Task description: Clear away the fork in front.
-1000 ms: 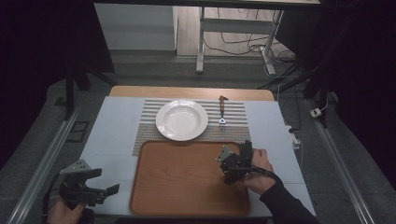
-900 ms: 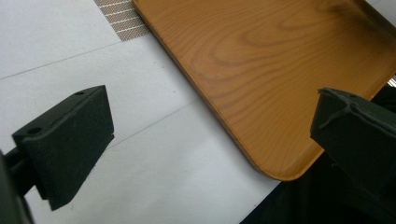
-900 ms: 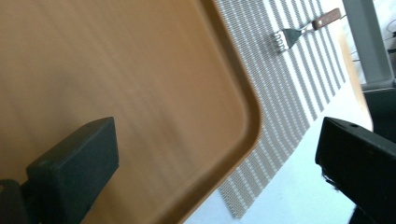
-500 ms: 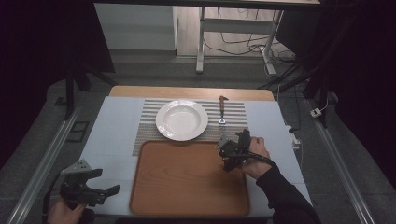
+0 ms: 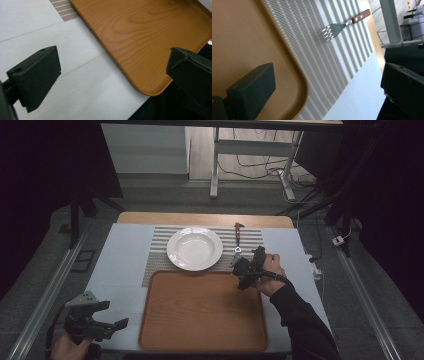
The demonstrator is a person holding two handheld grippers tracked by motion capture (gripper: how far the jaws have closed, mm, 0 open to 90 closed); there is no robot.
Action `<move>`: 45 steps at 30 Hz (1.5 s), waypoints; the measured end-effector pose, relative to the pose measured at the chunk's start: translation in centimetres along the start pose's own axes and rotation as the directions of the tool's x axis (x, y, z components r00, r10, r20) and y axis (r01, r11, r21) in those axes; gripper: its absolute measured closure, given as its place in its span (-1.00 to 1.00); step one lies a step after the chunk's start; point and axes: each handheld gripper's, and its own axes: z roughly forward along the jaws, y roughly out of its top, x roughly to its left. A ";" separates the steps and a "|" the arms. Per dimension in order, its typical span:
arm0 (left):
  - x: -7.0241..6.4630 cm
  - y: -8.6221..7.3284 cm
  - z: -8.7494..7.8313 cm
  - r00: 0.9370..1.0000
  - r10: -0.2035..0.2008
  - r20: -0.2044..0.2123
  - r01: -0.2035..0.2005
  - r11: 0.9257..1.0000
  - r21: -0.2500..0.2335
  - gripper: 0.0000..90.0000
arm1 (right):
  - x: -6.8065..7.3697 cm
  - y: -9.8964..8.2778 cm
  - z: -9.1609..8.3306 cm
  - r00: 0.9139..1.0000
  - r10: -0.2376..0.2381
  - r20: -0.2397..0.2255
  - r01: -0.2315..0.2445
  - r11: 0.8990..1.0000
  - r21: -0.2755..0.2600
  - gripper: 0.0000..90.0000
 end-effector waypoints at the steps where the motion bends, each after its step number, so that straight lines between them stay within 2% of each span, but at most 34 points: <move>1: 0.0 0.0 0.0 1.000 0.000 0.000 0.000 1.000 0.000 -1.00 | -0.1 0.2 0.2 1.000 -0.012 0.005 0.012 1.000 0.009 -1.00; 10: 0.0 0.0 0.0 1.000 0.001 0.004 -0.001 1.000 0.002 -1.00 | -0.6 2.0 2.1 0.993 -0.103 0.050 0.103 0.995 0.012 -0.98; 14: 0.0 0.0 0.0 1.000 0.001 0.005 -0.001 1.000 0.004 -1.00 | -1.0 2.6 2.8 0.989 -0.121 0.086 0.118 0.992 0.035 -0.96; 15: 0.0 0.0 0.0 1.000 0.001 0.005 -0.001 1.000 0.004 -1.00 | -1.2 2.7 3.1 0.991 -0.120 0.060 0.119 0.993 0.021 -0.94; 17: 0.0 0.0 0.0 1.000 0.001 0.005 -0.001 1.000 0.005 -1.00 | -1.2 2.9 3.5 0.987 -0.134 0.092 0.131 0.991 0.038 -0.92; 18: 0.0 0.0 0.0 1.000 0.000 0.005 0.000 1.000 0.005 -1.00 | -1.3 2.9 3.8 0.986 -0.138 0.089 0.136 0.990 0.037 -0.91; 19: 0.0 0.0 0.1 1.000 0.000 0.005 0.000 1.000 0.006 -1.00 | -1.4 3.0 4.1 0.989 -0.137 0.062 0.134 0.990 0.036 -0.90; 20: 0.1 0.0 0.1 1.000 0.000 0.006 0.000 1.000 0.006 -1.00 | -1.4 3.1 4.4 0.985 -0.149 0.087 0.145 0.988 0.044 -0.88; 21: 0.1 0.0 0.1 1.000 -0.001 0.006 0.001 1.000 0.006 -1.00 | -1.5 3.1 4.7 0.987 -0.146 0.062 0.144 0.989 0.044 -0.87; 22: 0.1 0.0 0.1 1.000 -0.001 0.006 0.001 1.000 0.007 -1.00 | -1.4 3.1 5.0 0.983 -0.161 0.090 0.156 0.986 0.054 -0.85; 23: 0.1 0.0 0.1 1.000 -0.001 0.006 0.001 1.000 0.007 -1.00 | -1.3 3.1 5.2 0.983 -0.159 0.087 0.153 0.986 0.068 -0.83; 24: 0.1 0.0 0.1 1.000 -0.001 0.007 0.001 1.000 0.007 -1.00 | -1.4 3.1 5.6 0.983 -0.173 0.058 0.170 0.984 0.061 -0.80; 25: 0.1 0.0 0.1 1.000 -0.001 0.007 0.001 1.000 0.007 -1.00 | -1.3 3.1 5.9 0.982 -0.182 0.050 0.179 0.982 0.059 -0.77; 26: 0.1 0.0 0.1 1.000 -0.002 0.007 0.002 1.000 0.007 -1.00 | -1.1 3.1 6.1 0.979 -0.190 0.075 0.184 0.980 0.077 -0.72; 27: 0.1 0.0 0.1 1.000 -0.002 0.008 0.002 1.000 0.008 -1.00 | -1.0 3.1 6.3 0.974 -0.213 0.077 0.207 0.975 0.078 -0.70; 28: 0.1 0.0 0.1 1.000 -0.002 0.008 0.002 1.000 0.008 -1.00 | -1.0 3.0 6.6 0.977 -0.209 0.047 0.206 0.976 0.071 -0.67; 29: 0.1 0.0 0.1 1.000 -0.001 0.008 0.001 1.000 0.009 -1.00 | -0.8 3.0 6.9 0.973 -0.221 0.072 0.217 0.974 0.062 -0.64; 30: 0.1 0.0 0.1 1.000 -0.002 0.008 0.002 1.000 0.009 -1.00 | -0.7 3.1 7.0 0.970 -0.230 0.079 0.224 0.971 0.082 -0.59; 31: 0.1 0.0 0.1 1.000 -0.002 0.008 0.002 1.000 0.009 -1.00 | -0.7 3.1 7.3 0.973 -0.228 0.046 0.224 0.972 0.070 -0.53; 34: 0.1 0.0 0.1 1.000 -0.001 0.009 0.001 1.000 0.009 -1.00 | -0.5 3.3 7.8 0.965 -0.246 0.086 0.239 0.967 0.084 -0.38; 35: 0.1 0.0 0.1 1.000 -0.002 0.010 0.002 1.000 0.009 -1.00 | -0.7 3.3 8.0 0.969 -0.245 0.035 0.242 0.968 0.072 -0.33; 36: 0.1 0.1 0.1 1.000 -0.002 0.010 0.002 1.000 0.010 -1.00 | -0.5 3.4 8.0 0.962 -0.255 0.094 0.247 0.965 0.084 -0.27; 37: 0.1 0.1 0.1 1.000 -0.002 0.011 0.002 1.000 0.011 -1.00 | -0.4 3.4 8.2 0.961 -0.256 0.102 0.249 0.965 0.077 -0.22; 39: 0.1 0.1 0.1 1.000 -0.001 0.010 0.001 1.000 0.012 -1.00 | -0.3 3.5 8.5 0.956 -0.271 0.112 0.265 0.962 0.072 -0.07; 41: 0.1 0.1 0.1 1.000 -0.001 0.012 0.001 1.000 0.013 -1.00 | 0.1 3.5 8.8 0.954 -0.270 0.127 0.264 0.962 0.063 0.04; 42: 0.1 0.1 0.1 1.000 0.000 0.011 0.000 1.000 0.013 -1.00 | 0.2 3.5 8.9 0.954 -0.274 0.124 0.268 0.962 0.061 0.16; 43: 0.1 0.1 0.1 1.000 0.000 0.011 0.000 1.000 0.013 -1.00 | 0.3 3.7 8.7 0.951 -0.287 0.116 0.278 0.957 0.087 0.23; 45: 0.1 0.1 0.1 1.000 0.002 0.013 -0.002 1.000 0.015 -1.00 | 0.6 3.5 9.0 0.952 -0.285 0.112 0.279 0.958 0.066 0.46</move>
